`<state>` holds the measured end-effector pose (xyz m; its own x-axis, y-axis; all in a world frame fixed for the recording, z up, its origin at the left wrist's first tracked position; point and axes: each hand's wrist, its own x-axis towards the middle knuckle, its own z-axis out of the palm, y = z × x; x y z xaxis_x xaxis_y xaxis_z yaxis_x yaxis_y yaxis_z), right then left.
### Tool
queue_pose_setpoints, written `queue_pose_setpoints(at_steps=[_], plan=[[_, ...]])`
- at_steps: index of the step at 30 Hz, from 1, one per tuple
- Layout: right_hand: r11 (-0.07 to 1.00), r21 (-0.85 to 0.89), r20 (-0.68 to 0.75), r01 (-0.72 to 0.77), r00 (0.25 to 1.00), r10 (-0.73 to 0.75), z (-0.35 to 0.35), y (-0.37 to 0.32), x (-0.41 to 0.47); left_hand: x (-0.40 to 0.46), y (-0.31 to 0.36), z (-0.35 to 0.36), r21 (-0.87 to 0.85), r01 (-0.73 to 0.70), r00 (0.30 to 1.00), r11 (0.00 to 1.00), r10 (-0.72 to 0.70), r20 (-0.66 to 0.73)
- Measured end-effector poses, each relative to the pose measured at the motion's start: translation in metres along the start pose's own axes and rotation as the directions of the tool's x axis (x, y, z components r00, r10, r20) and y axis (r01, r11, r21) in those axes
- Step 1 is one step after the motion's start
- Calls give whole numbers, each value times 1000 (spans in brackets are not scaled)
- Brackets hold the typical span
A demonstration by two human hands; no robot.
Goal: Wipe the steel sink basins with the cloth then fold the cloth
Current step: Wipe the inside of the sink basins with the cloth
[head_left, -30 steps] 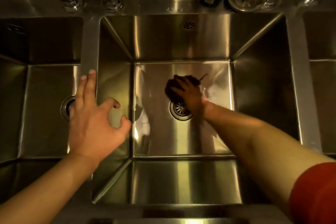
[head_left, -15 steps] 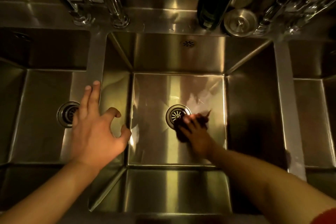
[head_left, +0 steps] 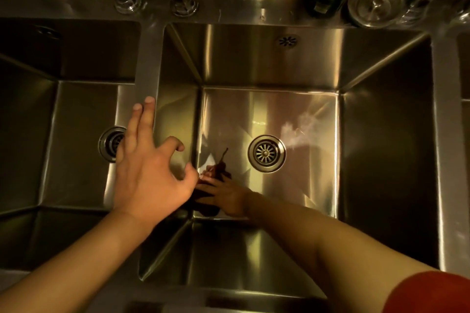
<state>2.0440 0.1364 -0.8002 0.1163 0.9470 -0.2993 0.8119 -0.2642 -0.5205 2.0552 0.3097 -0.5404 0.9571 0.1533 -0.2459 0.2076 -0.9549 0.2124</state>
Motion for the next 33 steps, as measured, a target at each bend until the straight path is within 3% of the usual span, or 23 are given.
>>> queue_pose_setpoints(at_steps=[3, 7, 11, 13, 16, 19, 20, 24, 26, 29, 33], plan=[[998, -23, -106, 66, 992, -68, -3, 16, -2, 0, 0, 1, -2, -7, 1000, 1000, 7, -8], [984, 47, -226, -172, 958, 178, -29, 61, -5, 0, 1, 1, -6, -19, 999, 1000, 18, -29], [904, 39, -373, -426, 833, 409, -57, 130, -39, 0, 1, 1, -9, -19, 1000, 1000, 19, -19], [838, 36, -353, -544, 778, 520, -65, 159, -74, 0, 2, 0, -14, -14, 1000, 1000, 14, -22], [729, 46, -325, -683, 680, 657, -53, 165, -133, 0, 3, -1, -5, -11, 1000, 1000, 11, -19], [645, 122, -317, -754, 586, 745, -27, 127, -181, 0, 2, 0, -3, -8, 1000, 1000, 8, -22], [642, 110, -268, -759, 599, 754, -20, 111, -193, 0, 2, 0, -1, -9, 1000, 1000, 9, -24], [666, -82, 146, -741, 653, 744, 2, 50, -219, 1, 3, -3, 14, -12, 1000, 1000, 12, -17], [755, -165, 221, -635, 722, 655, 10, 25, -221, 1, 2, -3, 18, -24, 999, 1000, 24, -24], [909, -268, 359, -320, 842, 403, 14, 18, -216, 1, 0, -3, 8, -49, 998, 999, 49, -38], [946, -261, 385, -194, 877, 286, 2, 25, -199, 1, 1, -3, 2, -61, 997, 998, 61, -50]])
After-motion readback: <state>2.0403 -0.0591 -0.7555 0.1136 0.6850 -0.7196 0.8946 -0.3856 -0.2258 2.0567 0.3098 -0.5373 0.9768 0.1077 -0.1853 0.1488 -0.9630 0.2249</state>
